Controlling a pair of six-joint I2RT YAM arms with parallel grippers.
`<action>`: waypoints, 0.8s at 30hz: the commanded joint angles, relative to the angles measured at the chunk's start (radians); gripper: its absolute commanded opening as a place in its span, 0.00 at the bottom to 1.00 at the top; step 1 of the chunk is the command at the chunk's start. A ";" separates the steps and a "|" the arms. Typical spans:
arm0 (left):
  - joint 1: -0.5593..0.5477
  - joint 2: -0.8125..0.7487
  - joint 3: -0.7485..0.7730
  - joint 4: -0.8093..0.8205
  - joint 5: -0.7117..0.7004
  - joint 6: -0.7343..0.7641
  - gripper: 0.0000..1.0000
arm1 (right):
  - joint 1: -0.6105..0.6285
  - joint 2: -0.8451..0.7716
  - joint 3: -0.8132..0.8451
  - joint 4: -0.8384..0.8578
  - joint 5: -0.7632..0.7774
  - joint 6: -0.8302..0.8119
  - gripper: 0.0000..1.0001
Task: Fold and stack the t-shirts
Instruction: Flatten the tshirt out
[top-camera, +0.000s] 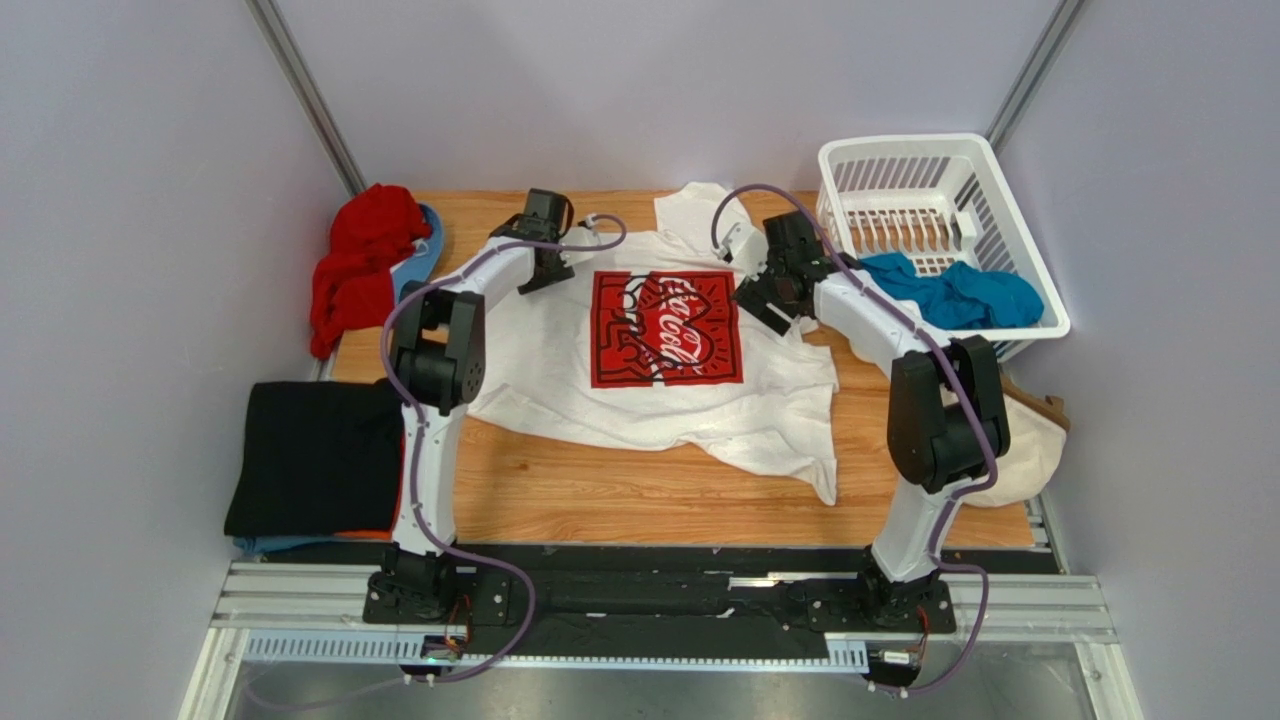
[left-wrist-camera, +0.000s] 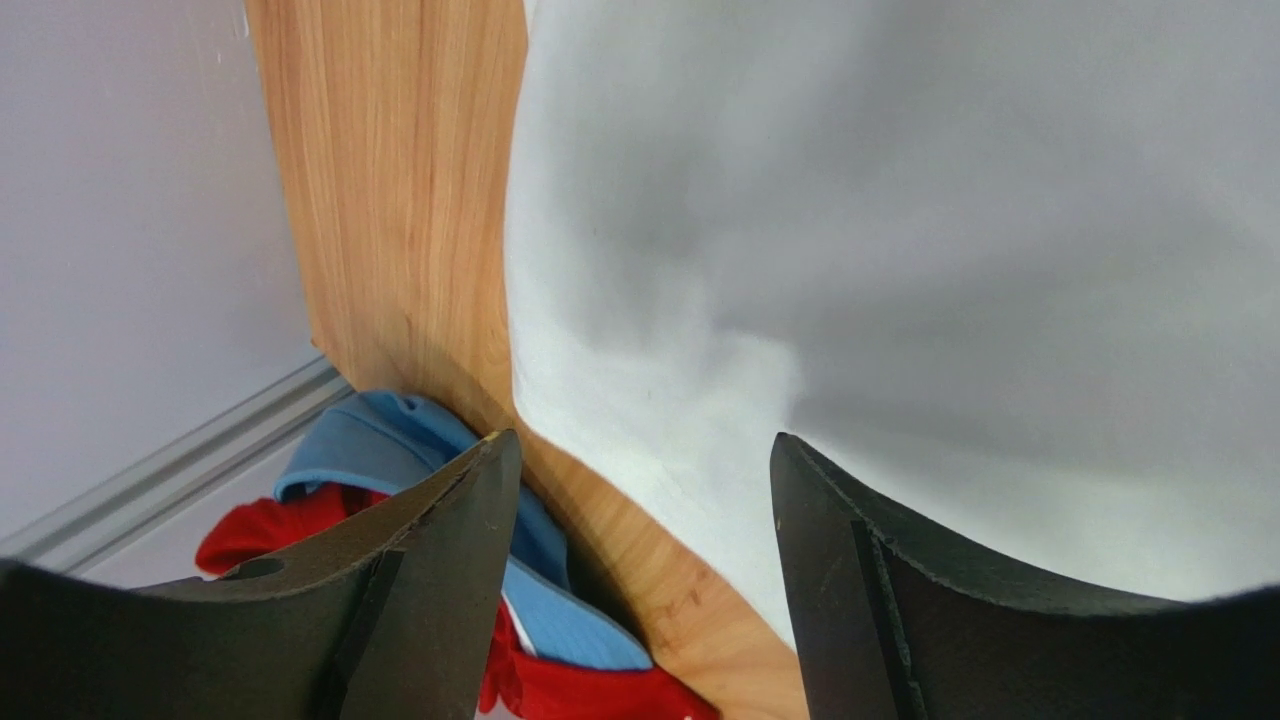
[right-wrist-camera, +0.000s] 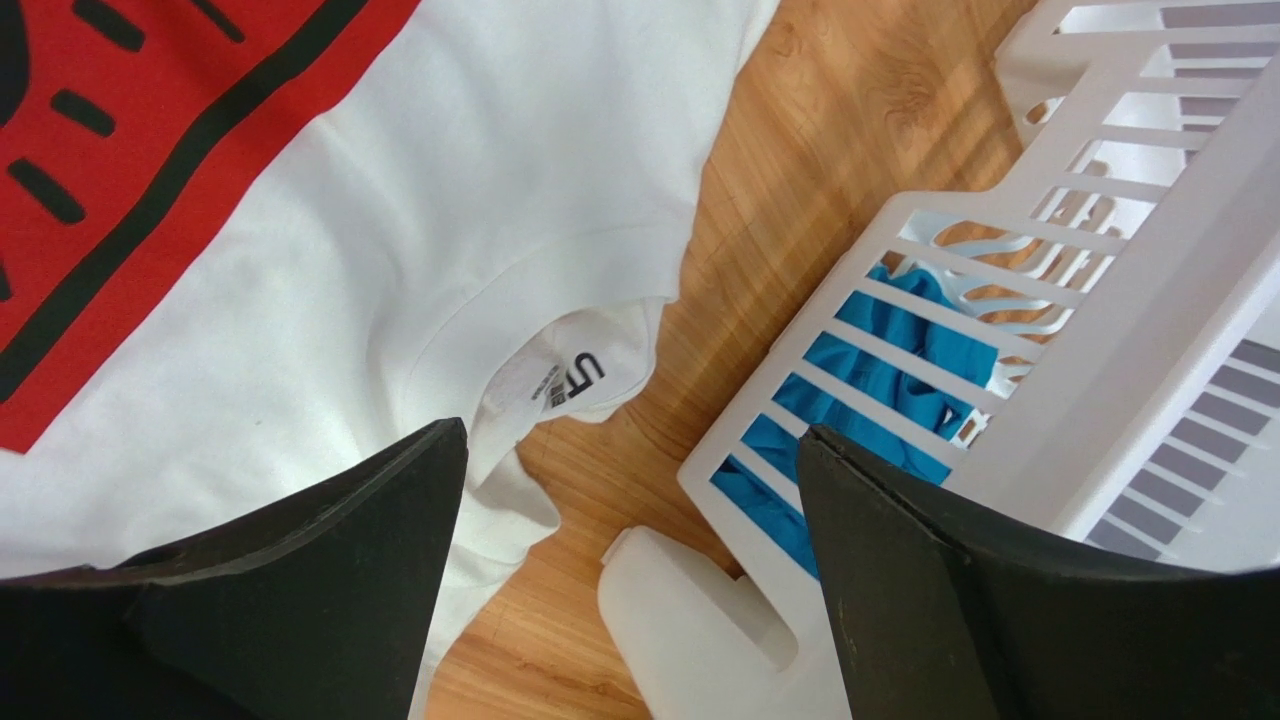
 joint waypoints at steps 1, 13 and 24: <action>0.004 -0.216 -0.096 0.025 0.055 -0.067 0.72 | 0.011 -0.096 -0.033 -0.051 -0.034 0.047 0.86; 0.003 -0.578 -0.426 -0.289 0.305 -0.093 0.72 | 0.043 -0.298 -0.184 -0.343 -0.133 0.041 0.79; 0.003 -0.701 -0.686 -0.391 0.483 -0.024 0.70 | 0.047 -0.461 -0.330 -0.411 -0.074 0.035 0.77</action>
